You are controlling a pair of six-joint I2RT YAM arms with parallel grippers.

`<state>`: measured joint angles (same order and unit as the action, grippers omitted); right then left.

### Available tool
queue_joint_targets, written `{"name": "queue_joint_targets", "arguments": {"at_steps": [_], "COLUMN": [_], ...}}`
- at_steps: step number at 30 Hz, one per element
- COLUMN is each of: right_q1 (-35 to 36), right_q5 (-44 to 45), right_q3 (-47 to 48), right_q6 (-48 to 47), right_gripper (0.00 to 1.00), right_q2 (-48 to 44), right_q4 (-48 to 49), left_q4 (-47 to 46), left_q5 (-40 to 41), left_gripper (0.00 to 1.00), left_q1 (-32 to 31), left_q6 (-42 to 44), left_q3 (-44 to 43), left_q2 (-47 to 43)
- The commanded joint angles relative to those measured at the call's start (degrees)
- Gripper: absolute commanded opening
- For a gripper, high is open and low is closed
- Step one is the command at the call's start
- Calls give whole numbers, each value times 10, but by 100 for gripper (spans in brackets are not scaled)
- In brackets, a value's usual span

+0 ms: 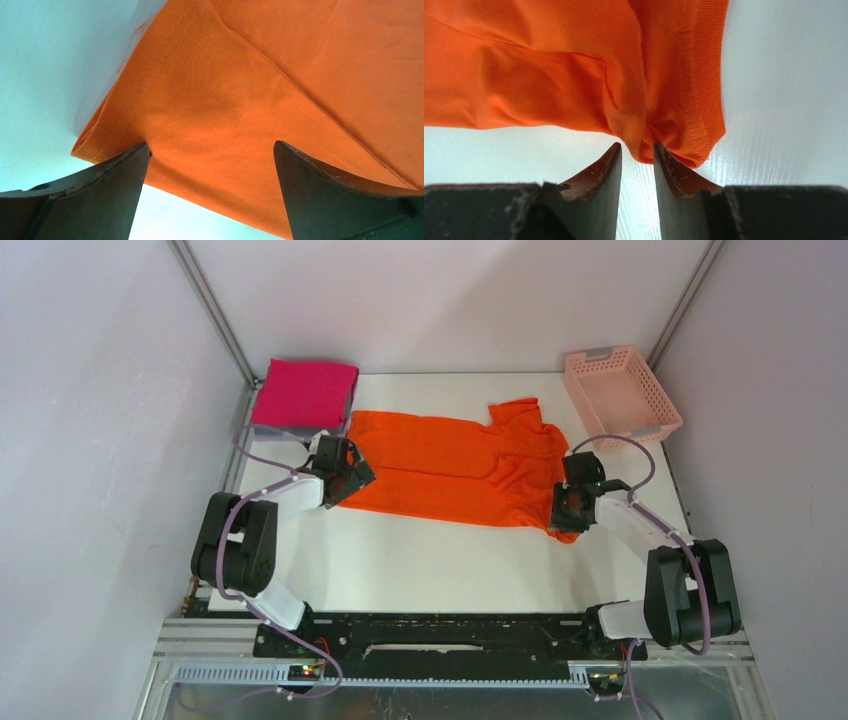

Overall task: Fold and stack the t-shirts
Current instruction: Smooth out the T-shirt at the center of the board.

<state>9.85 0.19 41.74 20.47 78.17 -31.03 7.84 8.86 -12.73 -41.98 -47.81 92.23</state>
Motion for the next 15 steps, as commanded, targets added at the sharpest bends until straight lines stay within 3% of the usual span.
{"name": "queue_joint_targets", "arguments": {"at_steps": [1,8,12,15], "right_q1": [15,26,19,5], "right_q5": [-7,35,91,109], "right_q3": [21,32,40,49], "right_q6": [-19,-3,6,0], "right_gripper": [33,30,4,0], "right_q2": [-14,24,22,24], "right_q4": [-1,-10,-33,-39], "left_q4": [19,22,24,25], "left_q5": [8,7,13,16], "left_gripper": [100,100,100,100], "left_q1": [9,10,12,13], "left_q6": [10,11,12,12], "left_q3": [-16,-16,-15,-13], "left_q2": [15,17,13,12]}}
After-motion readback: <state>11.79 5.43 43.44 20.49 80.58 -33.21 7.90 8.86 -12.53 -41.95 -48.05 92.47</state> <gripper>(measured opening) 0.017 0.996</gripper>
